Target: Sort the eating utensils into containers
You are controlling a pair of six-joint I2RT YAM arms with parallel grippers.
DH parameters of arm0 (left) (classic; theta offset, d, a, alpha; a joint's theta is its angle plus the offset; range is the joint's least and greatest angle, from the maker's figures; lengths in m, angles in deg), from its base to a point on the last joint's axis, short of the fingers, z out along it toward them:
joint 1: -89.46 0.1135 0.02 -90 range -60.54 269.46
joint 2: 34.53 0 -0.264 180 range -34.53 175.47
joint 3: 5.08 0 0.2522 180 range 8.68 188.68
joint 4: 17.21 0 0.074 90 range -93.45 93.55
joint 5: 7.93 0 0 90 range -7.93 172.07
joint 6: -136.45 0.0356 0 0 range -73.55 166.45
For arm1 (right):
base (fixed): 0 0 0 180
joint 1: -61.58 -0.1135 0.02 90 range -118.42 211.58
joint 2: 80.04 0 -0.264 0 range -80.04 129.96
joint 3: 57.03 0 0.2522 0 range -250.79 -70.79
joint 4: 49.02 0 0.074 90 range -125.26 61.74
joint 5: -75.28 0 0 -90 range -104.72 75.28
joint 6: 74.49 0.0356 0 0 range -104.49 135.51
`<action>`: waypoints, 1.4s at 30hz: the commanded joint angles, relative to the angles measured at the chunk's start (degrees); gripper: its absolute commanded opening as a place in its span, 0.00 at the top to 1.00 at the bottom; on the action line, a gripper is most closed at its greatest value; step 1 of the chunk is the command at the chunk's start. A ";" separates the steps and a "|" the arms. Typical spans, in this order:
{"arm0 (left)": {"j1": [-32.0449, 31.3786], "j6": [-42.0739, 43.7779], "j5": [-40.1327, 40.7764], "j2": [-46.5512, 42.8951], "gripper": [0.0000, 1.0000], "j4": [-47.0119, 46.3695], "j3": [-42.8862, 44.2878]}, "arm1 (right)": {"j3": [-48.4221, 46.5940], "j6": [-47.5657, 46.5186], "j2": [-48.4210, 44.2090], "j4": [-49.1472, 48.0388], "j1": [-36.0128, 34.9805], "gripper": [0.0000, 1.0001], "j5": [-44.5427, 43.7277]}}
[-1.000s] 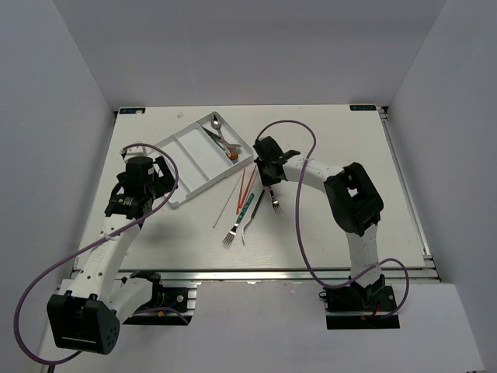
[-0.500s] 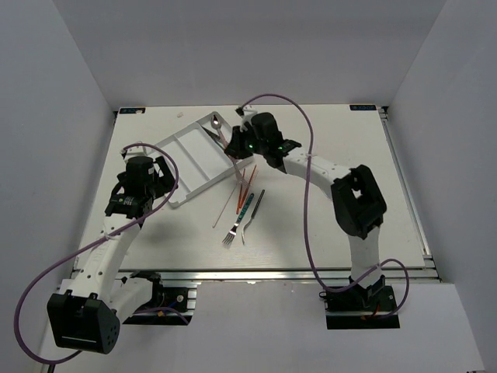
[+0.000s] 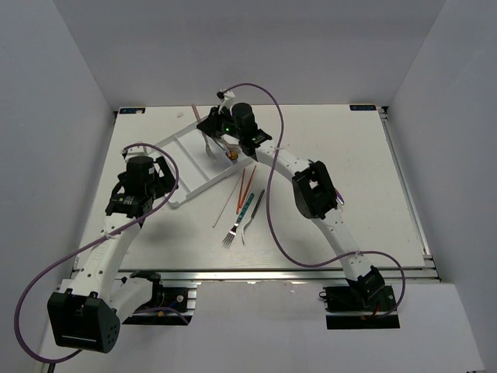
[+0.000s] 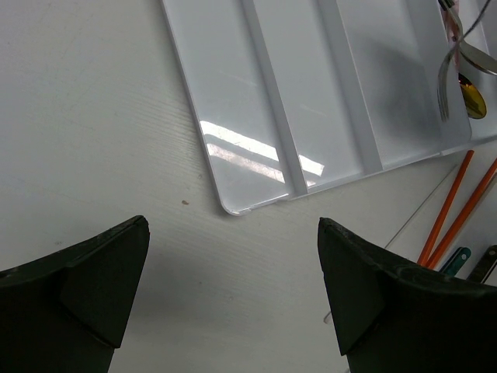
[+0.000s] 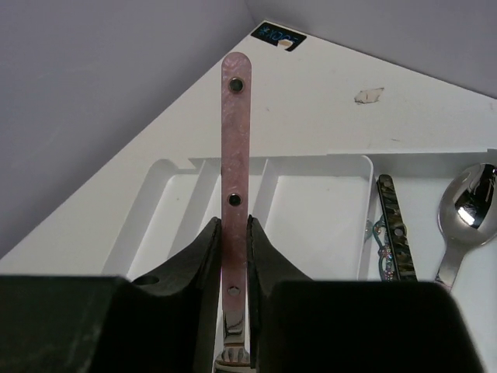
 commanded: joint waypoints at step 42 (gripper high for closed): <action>-0.03 0.43 -1.99 -1.55 0.02 -0.82 0.83 | 60.27 34.14 -47.81 40.40 -15.29 0.20 -54.92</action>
